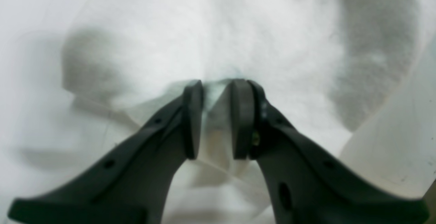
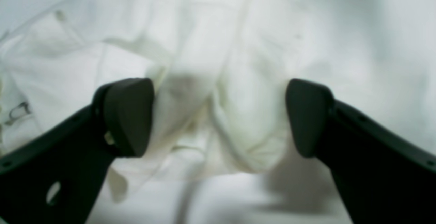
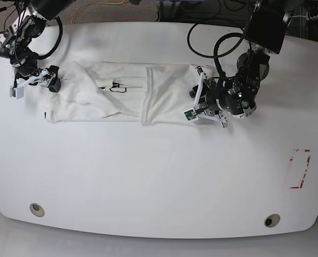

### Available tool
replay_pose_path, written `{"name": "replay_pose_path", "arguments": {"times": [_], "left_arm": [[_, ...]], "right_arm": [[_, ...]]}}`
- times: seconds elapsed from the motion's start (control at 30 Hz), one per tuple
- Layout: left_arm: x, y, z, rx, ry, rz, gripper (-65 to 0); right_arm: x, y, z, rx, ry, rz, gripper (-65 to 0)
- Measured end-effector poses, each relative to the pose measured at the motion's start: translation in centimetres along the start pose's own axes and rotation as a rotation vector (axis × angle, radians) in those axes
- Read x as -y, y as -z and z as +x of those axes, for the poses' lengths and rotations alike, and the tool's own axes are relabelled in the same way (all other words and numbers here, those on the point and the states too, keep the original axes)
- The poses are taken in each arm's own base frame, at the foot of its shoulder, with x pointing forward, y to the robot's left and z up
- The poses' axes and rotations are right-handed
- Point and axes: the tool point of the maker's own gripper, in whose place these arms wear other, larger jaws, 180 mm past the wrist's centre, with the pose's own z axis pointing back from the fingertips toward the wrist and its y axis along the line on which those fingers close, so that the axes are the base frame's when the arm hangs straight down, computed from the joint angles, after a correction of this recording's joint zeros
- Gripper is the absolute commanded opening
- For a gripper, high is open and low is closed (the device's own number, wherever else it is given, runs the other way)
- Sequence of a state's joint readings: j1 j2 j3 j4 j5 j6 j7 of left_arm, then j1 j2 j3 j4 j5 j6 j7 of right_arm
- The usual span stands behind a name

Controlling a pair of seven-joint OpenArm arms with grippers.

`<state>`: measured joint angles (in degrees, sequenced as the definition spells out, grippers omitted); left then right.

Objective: Layout the t-shirt on the table in an organized manner, then fold the t-shirt properly
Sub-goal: 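Pinch the folded end with the right gripper, holding the left gripper in place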

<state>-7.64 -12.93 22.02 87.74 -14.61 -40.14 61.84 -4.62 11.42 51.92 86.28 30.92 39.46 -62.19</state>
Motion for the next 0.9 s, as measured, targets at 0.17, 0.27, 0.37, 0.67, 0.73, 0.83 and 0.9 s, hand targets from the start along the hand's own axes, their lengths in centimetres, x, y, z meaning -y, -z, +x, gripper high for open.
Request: {"name": "replay_pose_path", "arguments": {"times": [0.17,0.27,0.37,0.67,0.73,0.83,0.9], "left_arm": [[0.0,0.0,0.0,0.000,0.000,0.000,-52.5],[0.0,0.0,0.0,0.001,0.000,0.000,-52.5],[0.0,0.0,0.0,-0.001,0.000,0.000,-52.5],[0.0,0.0,0.0,-0.001,0.000,0.001,-52.5],[0.0,0.0,0.0,-0.001,0.000,0.000,-52.5],[0.0,0.0,0.0,-0.001,0.000,0.001,-52.5],[0.0,0.0,0.0,-0.002,0.000,0.001,-52.5]], "right_arm": [[0.6,-0.4,2.7,0.042,-0.042,-0.014,-6.8],[1.0,-0.1,3.6,0.060,-0.043,-0.014,-6.8],[1.8,0.7,3.4,0.053,-0.014,-0.016,-6.8],[2.7,2.1,1.5,0.027,0.062,0.003,-6.8],[1.6,2.7,1.3,0.021,0.049,0.023,-6.8],[-0.8,3.2,0.9,0.015,0.011,0.071,-6.8],[-2.9,3.5,0.4,0.012,-0.015,0.108,-6.8]]}}
